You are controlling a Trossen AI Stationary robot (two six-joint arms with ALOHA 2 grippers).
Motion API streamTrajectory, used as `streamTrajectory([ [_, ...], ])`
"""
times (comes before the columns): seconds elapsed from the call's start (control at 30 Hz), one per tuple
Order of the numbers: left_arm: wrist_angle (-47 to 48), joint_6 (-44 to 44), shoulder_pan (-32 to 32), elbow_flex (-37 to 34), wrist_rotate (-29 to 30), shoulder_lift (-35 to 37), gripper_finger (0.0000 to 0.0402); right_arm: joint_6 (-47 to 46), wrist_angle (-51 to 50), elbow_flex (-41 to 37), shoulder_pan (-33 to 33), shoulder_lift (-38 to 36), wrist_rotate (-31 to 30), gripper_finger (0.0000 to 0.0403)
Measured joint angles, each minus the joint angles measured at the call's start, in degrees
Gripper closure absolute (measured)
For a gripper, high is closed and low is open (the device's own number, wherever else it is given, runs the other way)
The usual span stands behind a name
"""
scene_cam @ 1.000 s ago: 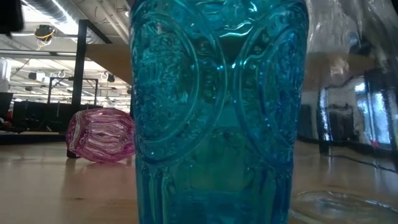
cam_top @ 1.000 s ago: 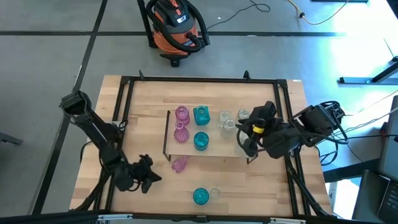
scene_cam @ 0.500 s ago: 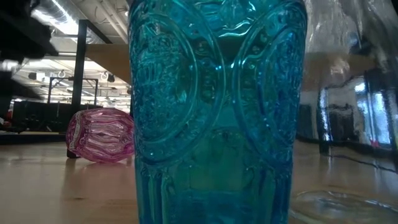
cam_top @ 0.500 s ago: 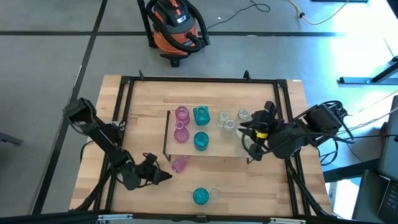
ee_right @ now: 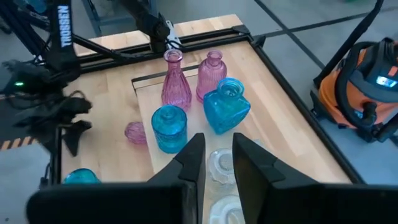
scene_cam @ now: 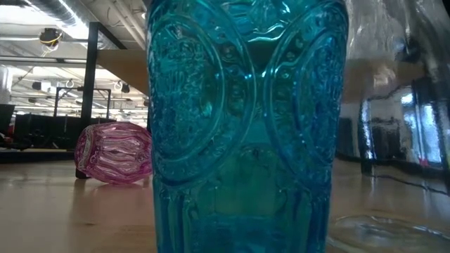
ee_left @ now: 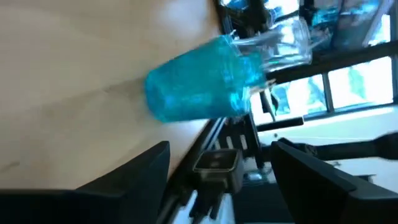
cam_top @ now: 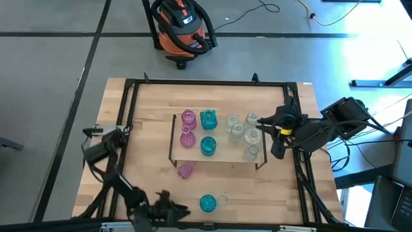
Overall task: Sort vases onto shelf
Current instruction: Adjust the blue vase on the table, then put the violet vase on the shelf aligned with the other violet vase
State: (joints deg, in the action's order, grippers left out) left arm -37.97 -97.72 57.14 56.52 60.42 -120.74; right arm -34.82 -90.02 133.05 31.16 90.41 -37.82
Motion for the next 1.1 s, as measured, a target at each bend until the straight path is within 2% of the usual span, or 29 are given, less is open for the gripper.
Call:
streamTrajectory([
  [0.13, -0.25, 5.96, -1.24, 5.59, 2.53, -4.62, 0.0131, 2.89, 0.02, 0.0, 0.0, -0.1, -0.46, 0.0341],
  [0.33, 0.32, 8.02, -5.09, 5.89, 2.13, -4.87, 0.0131, 8.01, 0.02, 0.0, -1.12, -0.17, -0.76, 0.0341],
  [0.5, 1.89, 8.52, -7.88, 5.91, -1.26, -4.76, 0.0129, 9.98, 0.0, 0.0, -4.01, -0.41, 2.94, 0.0341],
  [0.73, 0.31, 10.73, -11.27, 5.81, -3.98, -4.66, 0.0084, 14.56, 0.0, 0.0, -6.8, -0.4, 8.01, 0.0341],
  [0.93, 0.49, 9.38, -11.45, 5.52, -8.3, -1.85, 0.0042, 18.72, 0.0, 0.0, -9.2, -0.39, 9.17, 0.0341],
  [1.0, 0.41, 9.5, -10.92, 5.52, -9.07, -0.11, 0.0041, 19.85, 0.0, 0.0, -10.28, -0.39, 10.0, 0.0341],
  [1.1, 1.2, 11.45, -9.49, 5.55, -6.46, 2.92, 0.0051, 21.85, 0.0, 0.0, -11.97, -0.37, 10.49, 0.0341],
])
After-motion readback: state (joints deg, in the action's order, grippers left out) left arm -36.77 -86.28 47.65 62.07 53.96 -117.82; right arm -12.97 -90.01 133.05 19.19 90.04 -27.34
